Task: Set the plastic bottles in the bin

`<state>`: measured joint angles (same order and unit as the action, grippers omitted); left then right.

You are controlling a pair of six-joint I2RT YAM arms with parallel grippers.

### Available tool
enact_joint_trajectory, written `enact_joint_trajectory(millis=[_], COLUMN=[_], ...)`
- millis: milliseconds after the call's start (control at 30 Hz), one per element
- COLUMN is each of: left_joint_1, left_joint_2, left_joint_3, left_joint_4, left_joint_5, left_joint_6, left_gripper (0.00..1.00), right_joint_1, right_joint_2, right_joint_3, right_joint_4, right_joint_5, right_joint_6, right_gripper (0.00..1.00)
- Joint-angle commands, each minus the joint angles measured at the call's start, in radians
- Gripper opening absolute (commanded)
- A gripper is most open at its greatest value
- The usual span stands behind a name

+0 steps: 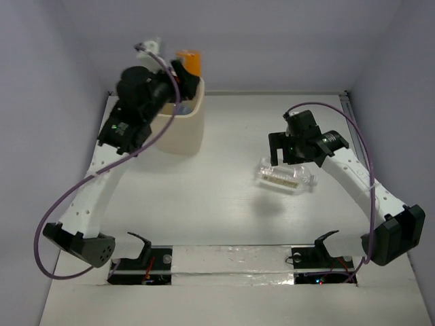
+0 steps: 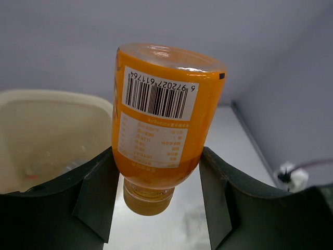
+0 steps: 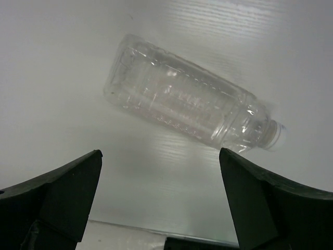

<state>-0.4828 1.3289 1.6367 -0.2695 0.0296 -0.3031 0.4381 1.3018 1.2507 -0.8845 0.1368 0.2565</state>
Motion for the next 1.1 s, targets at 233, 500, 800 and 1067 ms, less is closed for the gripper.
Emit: enact_joint_trajectory(millis=[233,500,800,1067], left_joint_1=[0.32,0.378,0.378,0.328], left_joint_2=[0.197,0.3,0.179,0.09], left_joint_3=[0.137,0.166,0.028,-0.034], left_joint_4=[0.026,0.004,0.059,0.069], left_joint_5=[0.098,0.145,0.204,0.221], left_joint_6=[-0.249,-0.26,-0.231,-0.209], left_gripper=[0.28,0.71,0.85,0.85], right_joint_1=[-0.002,-0.002,-0.002,-0.002], right_joint_2=[0.186,0.309,0.477,0.597], right_joint_3=[0.228,0.257,0.286,0.397], right_joint_4=[-0.234,-0.252,-0.261,-0.119], right_joint_5=[0.027,-0.017,-0.04,-0.126], right_joint_6=[-0.095,-0.112,-0.123,0.029], right_gripper=[1.0,1.0,1.0,0.84])
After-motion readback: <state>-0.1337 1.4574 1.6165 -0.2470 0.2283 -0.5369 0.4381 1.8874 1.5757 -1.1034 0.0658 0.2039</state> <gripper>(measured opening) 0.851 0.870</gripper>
